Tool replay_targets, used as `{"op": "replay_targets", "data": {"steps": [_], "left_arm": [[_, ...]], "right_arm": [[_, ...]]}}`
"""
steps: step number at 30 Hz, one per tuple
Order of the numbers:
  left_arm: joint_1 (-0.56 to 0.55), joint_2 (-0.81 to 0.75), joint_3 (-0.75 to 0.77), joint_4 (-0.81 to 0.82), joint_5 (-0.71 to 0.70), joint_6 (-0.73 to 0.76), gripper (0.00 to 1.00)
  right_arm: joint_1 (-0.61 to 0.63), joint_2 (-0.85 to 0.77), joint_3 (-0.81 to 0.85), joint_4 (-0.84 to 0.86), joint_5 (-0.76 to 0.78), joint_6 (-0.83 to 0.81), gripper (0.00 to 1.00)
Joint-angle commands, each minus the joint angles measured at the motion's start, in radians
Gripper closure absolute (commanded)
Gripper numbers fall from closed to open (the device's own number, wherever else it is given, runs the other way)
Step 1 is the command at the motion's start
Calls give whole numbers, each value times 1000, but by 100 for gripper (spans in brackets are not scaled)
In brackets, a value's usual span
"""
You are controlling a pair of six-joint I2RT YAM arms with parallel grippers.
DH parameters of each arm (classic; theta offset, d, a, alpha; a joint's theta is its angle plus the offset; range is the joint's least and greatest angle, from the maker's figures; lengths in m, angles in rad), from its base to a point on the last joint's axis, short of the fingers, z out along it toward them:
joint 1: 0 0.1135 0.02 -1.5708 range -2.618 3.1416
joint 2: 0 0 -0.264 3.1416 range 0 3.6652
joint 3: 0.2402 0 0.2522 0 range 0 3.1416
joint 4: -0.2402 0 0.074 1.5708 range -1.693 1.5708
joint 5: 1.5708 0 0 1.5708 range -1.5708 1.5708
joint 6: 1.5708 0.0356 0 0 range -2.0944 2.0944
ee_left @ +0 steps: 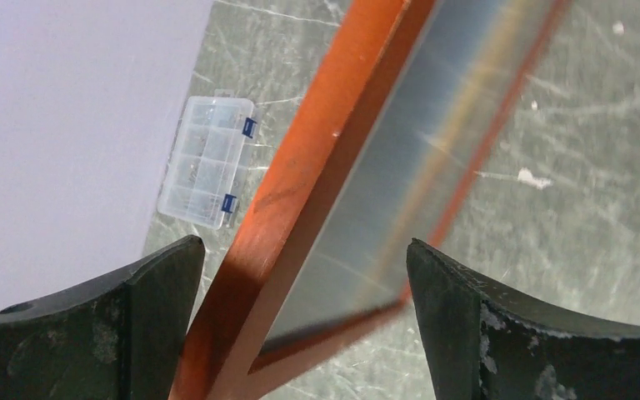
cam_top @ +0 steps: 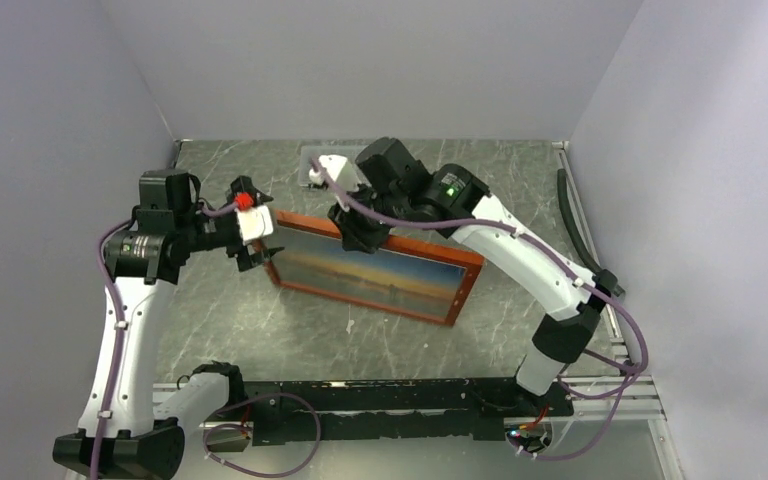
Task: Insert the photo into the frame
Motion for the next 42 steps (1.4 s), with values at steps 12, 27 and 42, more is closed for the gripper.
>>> {"op": "replay_targets", "data": {"steps": [12,27,42], "left_arm": [[25,145,186,23,-230,-613,5],[40,144,163,87,-332,-682,5],[92,255,107,139,-524,-799,5]], "right_arm": [[-536,-109,-284,433,-329,552,90],[-856,-450,-930,678,-303,761,92],[-890,-494,-1344,1035,-129,954,86]]}}
